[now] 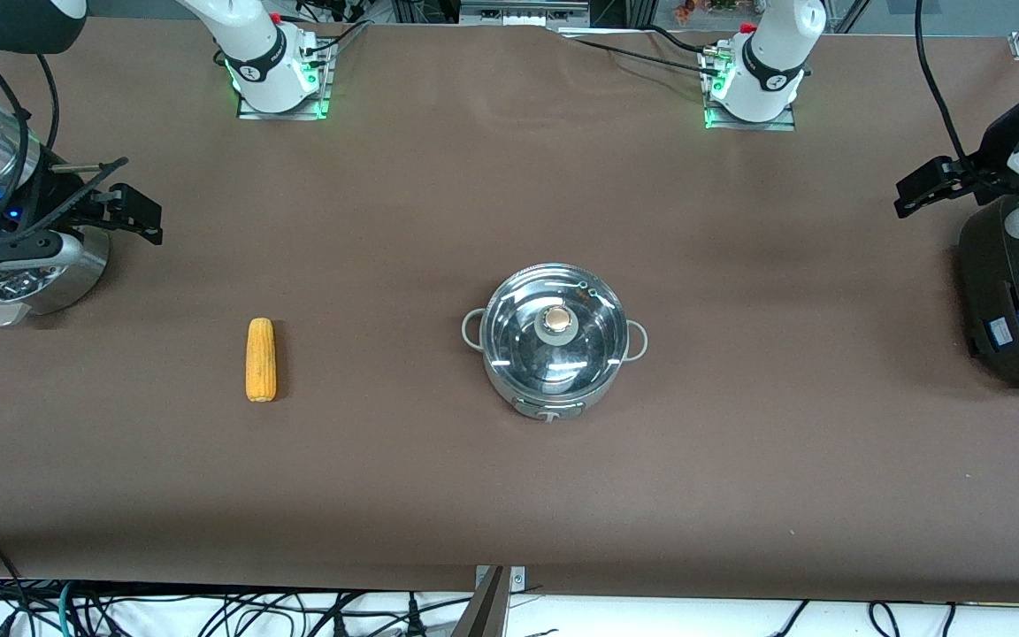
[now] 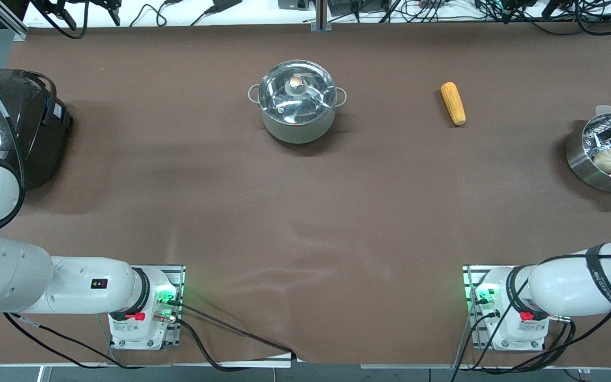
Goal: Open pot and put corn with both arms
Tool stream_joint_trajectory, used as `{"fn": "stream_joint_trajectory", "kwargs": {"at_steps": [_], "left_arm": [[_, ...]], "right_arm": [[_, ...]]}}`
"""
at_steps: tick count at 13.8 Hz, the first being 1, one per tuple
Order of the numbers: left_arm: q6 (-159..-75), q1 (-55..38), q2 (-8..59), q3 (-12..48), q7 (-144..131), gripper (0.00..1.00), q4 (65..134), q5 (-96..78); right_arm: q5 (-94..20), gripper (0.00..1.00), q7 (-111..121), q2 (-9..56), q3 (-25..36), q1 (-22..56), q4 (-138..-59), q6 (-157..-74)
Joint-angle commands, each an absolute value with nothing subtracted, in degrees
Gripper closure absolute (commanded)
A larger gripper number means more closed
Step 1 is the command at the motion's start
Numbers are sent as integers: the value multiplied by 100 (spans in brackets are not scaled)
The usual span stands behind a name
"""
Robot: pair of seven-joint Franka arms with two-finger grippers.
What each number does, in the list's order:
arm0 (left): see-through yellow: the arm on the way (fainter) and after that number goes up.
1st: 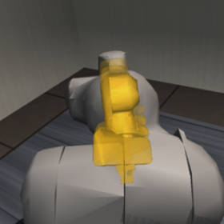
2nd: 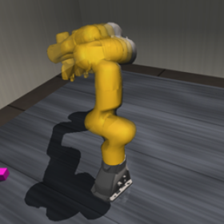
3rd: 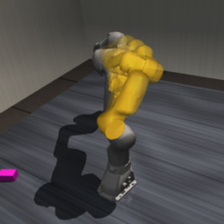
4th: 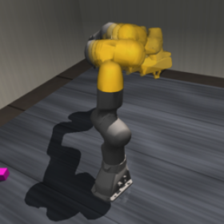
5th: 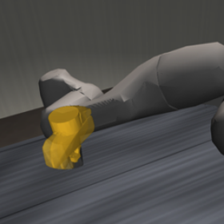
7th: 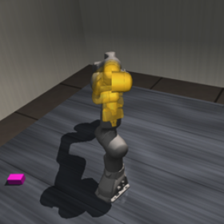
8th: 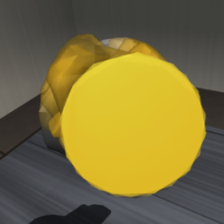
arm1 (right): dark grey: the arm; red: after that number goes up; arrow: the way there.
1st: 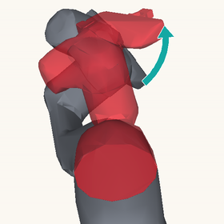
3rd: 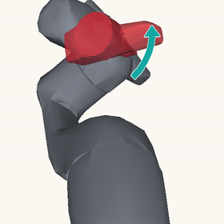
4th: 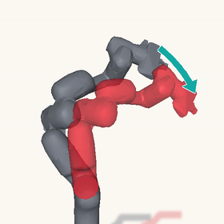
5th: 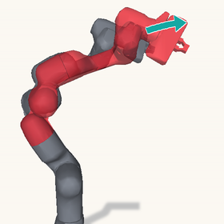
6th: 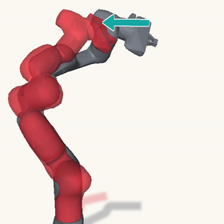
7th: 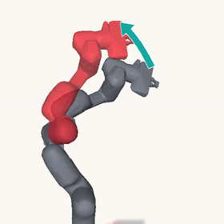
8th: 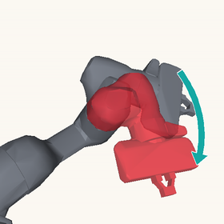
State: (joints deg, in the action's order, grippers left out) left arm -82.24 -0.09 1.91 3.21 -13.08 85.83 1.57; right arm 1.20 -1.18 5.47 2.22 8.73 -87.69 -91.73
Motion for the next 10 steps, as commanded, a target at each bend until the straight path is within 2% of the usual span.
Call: {"fn": "stream_joint_trajectory", "kwargs": {"at_steps": [1, 10], "left_arm": [[-8156, -26, 228, 343, -1204, 0, 8464, 246], [-8165, -26, 229, 343, -1187, 0, 8464, 255]], "right_arm": [[176, 0, 78, 528, 264, 861, -8640, -9009], [176, 0, 70, 562, 264, 861, -8640, -9018]]}}
